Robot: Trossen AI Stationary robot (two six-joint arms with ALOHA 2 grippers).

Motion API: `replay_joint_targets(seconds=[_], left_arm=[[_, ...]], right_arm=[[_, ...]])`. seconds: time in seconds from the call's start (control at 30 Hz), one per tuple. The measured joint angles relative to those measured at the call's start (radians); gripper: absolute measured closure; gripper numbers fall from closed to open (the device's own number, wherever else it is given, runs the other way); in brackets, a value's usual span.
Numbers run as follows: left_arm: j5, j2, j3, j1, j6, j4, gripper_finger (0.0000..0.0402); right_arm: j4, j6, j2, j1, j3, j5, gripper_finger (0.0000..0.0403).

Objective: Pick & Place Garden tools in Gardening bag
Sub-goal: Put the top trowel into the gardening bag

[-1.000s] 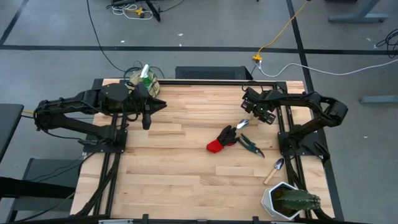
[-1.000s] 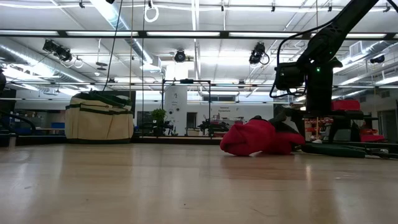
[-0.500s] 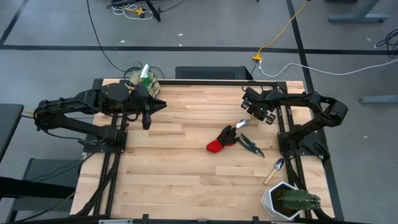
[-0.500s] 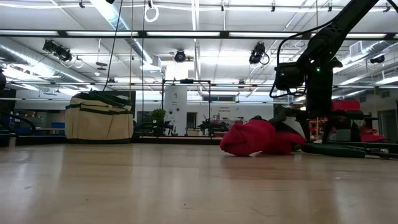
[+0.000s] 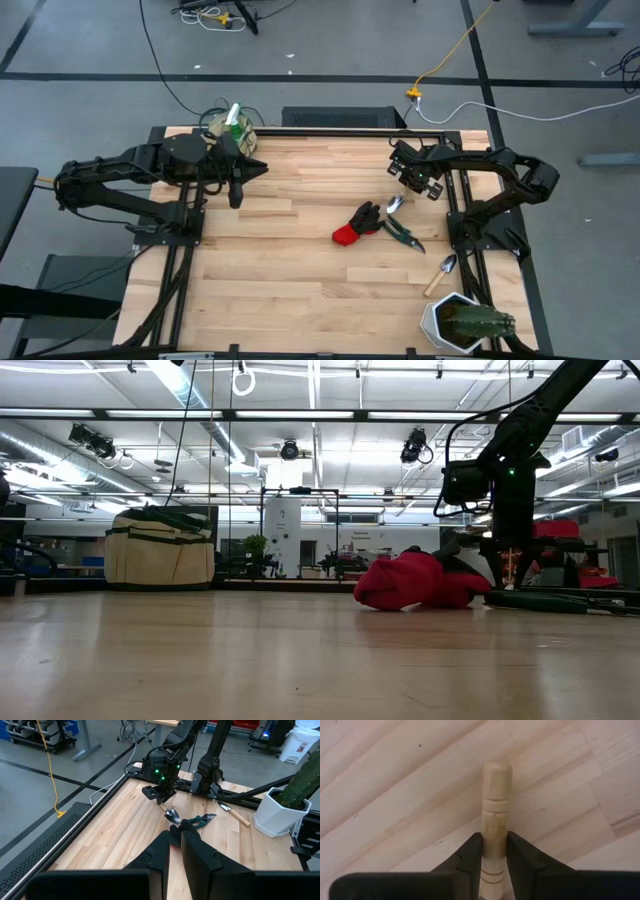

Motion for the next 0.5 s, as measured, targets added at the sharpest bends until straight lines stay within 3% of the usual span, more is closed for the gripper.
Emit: replay_joint_targets(seconds=[0.23,0.5], left_arm=[[0.000,0.000,0.000,0.000,0.000,0.000,0.0349],[0.000,0.000,0.000,0.000,0.000,0.000,0.0349]], right_arm=[[0.000,0.000,0.000,0.000,0.000,0.001,0.0318],[0.000,0.000,0.000,0.000,0.000,0.001,0.0340]])
